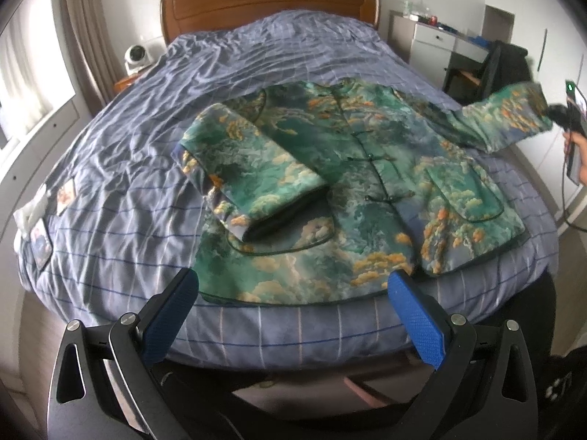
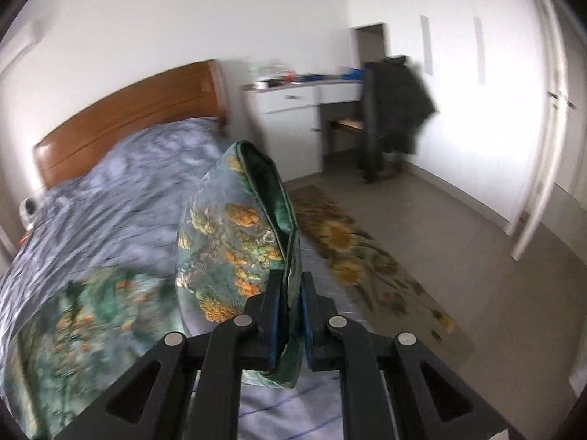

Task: Fold large clothes
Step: 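Lift the sleeve with the right gripper, unfold it outward, then release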

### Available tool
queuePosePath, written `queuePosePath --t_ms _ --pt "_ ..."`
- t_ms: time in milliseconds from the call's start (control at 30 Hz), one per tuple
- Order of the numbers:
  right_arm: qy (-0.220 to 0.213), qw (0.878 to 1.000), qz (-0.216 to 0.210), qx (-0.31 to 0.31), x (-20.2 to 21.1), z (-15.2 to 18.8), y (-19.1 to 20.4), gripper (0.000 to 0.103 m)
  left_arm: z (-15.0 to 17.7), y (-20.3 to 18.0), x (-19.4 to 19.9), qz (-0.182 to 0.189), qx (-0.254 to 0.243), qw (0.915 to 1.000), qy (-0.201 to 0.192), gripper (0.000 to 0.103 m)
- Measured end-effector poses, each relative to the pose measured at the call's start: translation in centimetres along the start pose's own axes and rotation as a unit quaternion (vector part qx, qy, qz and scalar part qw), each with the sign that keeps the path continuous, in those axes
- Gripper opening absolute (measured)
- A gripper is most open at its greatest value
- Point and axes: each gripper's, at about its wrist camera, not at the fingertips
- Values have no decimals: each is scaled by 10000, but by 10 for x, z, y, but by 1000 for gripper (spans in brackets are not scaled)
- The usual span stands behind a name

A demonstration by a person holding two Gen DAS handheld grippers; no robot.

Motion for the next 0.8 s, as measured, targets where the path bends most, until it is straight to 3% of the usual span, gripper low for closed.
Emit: queuePosePath --t_ms 200,267,300,333,400,600,800 --pt "486 9963 465 -538 -35 23 -60 11 -3 3 -2 7 66 10000 -27 103" --pt "594 9940 592 -708 -45 35 -77 15 -4 4 -2 19 69 10000 -20 103" --pt "656 9916 765 -811 -50 41 -82 23 -4 4 -3 27 67 10000 -15 103" --pt "714 9892 891 -919 -54 48 -87 40 -3 4 -4 34 61 10000 -12 103" --pt "777 9861 1013 -1065 -56 62 -96 59 -2 4 -5 36 58 10000 -7 103" --pt "782 9869 1102 -876 -51 92 -77 59 -3 7 -12 78 117 9999 49 103" --pt "553 9949 837 35 -24 120 -20 59 -2 7 -14 71 95 9999 76 103"
Point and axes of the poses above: each gripper's, at about its wrist camera, not at the fingertips, and x roughly against the way its jaws point, y to its left, z to its underside, and after that the axes turned 13 degrees about y, right-handed
